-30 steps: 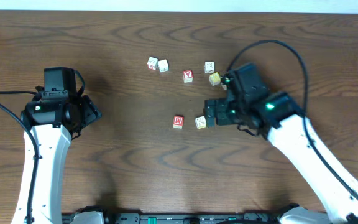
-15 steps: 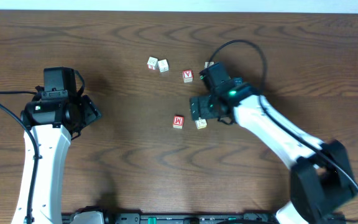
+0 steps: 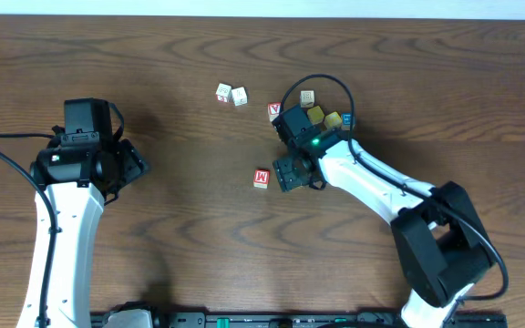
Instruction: Lift 3 blocks
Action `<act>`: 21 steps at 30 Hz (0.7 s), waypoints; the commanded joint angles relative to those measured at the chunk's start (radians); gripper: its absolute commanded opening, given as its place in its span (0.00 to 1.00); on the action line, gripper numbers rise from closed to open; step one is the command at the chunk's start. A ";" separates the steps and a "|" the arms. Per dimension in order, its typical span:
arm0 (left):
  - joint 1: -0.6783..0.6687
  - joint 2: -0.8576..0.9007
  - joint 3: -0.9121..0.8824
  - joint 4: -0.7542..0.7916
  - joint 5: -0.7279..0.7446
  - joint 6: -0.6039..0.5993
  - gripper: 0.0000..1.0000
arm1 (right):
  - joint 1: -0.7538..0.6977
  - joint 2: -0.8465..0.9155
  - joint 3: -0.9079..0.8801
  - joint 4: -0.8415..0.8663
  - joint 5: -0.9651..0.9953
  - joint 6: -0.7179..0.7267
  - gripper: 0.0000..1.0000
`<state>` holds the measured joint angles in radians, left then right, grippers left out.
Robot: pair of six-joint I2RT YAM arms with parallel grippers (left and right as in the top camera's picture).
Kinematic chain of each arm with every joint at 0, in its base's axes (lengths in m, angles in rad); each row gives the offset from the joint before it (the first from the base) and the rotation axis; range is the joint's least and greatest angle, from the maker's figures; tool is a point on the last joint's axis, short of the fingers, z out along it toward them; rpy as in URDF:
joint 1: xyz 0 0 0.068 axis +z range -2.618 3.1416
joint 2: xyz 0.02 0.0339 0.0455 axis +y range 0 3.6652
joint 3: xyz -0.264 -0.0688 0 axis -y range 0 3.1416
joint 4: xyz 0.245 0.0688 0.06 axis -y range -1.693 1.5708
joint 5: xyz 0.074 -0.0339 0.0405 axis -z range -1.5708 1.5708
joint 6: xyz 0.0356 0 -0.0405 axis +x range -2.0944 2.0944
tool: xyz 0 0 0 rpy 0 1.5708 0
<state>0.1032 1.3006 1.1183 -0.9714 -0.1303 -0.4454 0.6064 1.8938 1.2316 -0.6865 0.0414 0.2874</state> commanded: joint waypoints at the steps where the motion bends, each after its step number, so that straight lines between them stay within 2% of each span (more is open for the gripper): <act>1: 0.004 0.003 0.004 -0.004 -0.009 -0.005 0.85 | 0.010 0.037 0.010 0.000 0.009 -0.012 0.71; 7: 0.004 0.003 0.004 -0.004 -0.009 -0.005 0.85 | 0.010 0.060 0.010 0.009 0.009 -0.011 0.68; 11: 0.004 0.003 0.004 -0.004 -0.009 -0.005 0.85 | 0.010 0.060 0.010 0.021 0.002 -0.011 0.54; 17: 0.004 0.003 0.004 -0.004 -0.009 -0.005 0.85 | 0.010 0.060 0.010 0.025 -0.002 -0.008 0.52; 21: 0.004 0.003 0.004 -0.004 -0.009 -0.005 0.85 | 0.010 0.060 0.010 0.025 -0.002 0.015 0.41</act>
<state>0.1032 1.3006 1.1183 -0.9714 -0.1303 -0.4454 0.6064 1.9419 1.2316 -0.6632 0.0376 0.2844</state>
